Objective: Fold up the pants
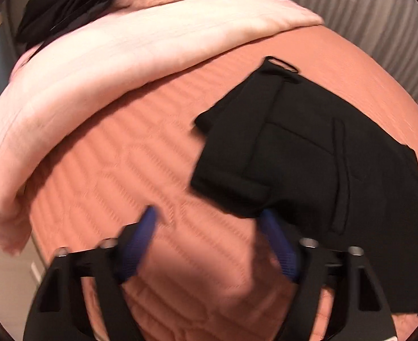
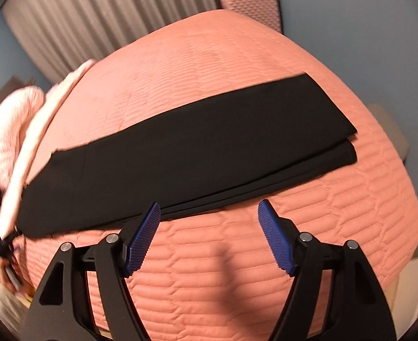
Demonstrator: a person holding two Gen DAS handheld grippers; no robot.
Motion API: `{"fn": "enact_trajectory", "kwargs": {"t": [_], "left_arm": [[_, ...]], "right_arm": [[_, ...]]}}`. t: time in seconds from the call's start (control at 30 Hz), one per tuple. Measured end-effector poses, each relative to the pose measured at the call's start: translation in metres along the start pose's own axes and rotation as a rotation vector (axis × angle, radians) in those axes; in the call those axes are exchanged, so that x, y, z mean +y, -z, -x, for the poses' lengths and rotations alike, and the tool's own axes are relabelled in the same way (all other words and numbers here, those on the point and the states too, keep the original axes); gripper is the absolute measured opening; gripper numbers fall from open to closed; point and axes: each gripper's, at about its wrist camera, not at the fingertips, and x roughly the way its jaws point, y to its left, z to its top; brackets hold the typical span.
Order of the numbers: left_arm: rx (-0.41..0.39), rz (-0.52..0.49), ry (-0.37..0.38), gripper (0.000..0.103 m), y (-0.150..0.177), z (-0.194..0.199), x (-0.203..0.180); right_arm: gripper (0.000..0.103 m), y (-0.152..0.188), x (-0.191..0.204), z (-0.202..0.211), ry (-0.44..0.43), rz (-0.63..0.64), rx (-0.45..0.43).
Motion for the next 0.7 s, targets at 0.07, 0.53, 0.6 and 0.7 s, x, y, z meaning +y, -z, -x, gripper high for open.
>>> {"fn": "enact_trajectory", "kwargs": {"t": [0.07, 0.53, 0.6, 0.7], "left_arm": [[0.0, -0.046, 0.047, 0.023, -0.007, -0.002, -0.007], [-0.06, -0.206, -0.16, 0.059, -0.02, 0.026, 0.005], [-0.084, -0.177, -0.206, 0.06, -0.008, 0.047, 0.003], [-0.129, -0.221, -0.215, 0.06, 0.007, 0.081, -0.032]], "right_arm": [[0.07, -0.001, 0.018, 0.003, 0.009, 0.052, -0.001], [0.091, 0.01, 0.006, 0.004, 0.136, 0.129, 0.011], [0.091, 0.011, -0.024, -0.002, 0.227, 0.106, 0.021], [0.089, 0.004, -0.077, -0.008, 0.288, -0.06, 0.017]]}}
